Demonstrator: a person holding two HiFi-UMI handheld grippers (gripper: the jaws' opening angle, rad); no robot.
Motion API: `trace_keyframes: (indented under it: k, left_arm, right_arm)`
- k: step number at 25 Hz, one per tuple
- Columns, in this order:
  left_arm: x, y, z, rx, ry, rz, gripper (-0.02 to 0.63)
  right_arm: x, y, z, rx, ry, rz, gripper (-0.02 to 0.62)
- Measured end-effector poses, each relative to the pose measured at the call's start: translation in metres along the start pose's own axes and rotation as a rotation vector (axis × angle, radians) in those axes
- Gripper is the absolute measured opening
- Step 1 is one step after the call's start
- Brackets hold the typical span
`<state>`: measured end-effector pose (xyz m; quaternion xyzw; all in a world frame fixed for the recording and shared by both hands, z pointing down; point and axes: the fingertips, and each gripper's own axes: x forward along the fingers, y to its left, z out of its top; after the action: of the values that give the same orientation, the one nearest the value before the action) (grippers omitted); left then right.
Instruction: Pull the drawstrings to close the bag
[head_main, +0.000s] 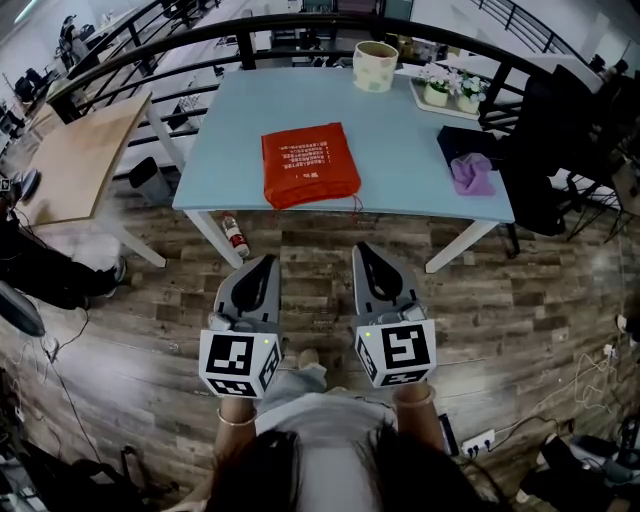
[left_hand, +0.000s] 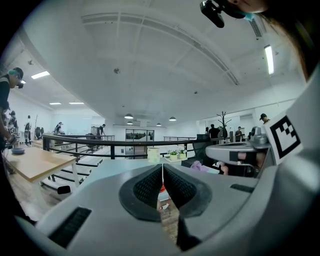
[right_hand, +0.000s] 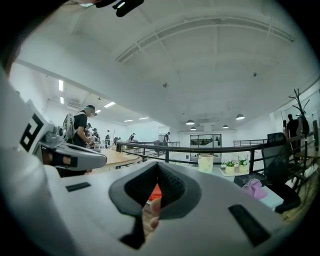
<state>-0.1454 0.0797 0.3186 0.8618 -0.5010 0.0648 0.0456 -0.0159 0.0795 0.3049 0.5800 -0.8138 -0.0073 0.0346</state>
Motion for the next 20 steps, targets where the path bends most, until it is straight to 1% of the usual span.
trace_keyframes:
  k: [7, 14, 20]
  left_arm:
    - [0.020, 0.027, 0.001, 0.006, 0.006, -0.023, 0.021]
    - [0.035, 0.050, 0.004, 0.006, 0.004, -0.045, 0.021]
    - [0.042, 0.063, 0.002, -0.010, 0.005, -0.056, 0.021]
  right_arm:
    - [0.032, 0.003, -0.001, 0.015, 0.013, -0.016, 0.025]
    - [0.058, 0.006, 0.002, -0.009, 0.019, -0.041, 0.025]
    - [0.068, 0.009, 0.003, -0.020, 0.029, -0.058, 0.025]
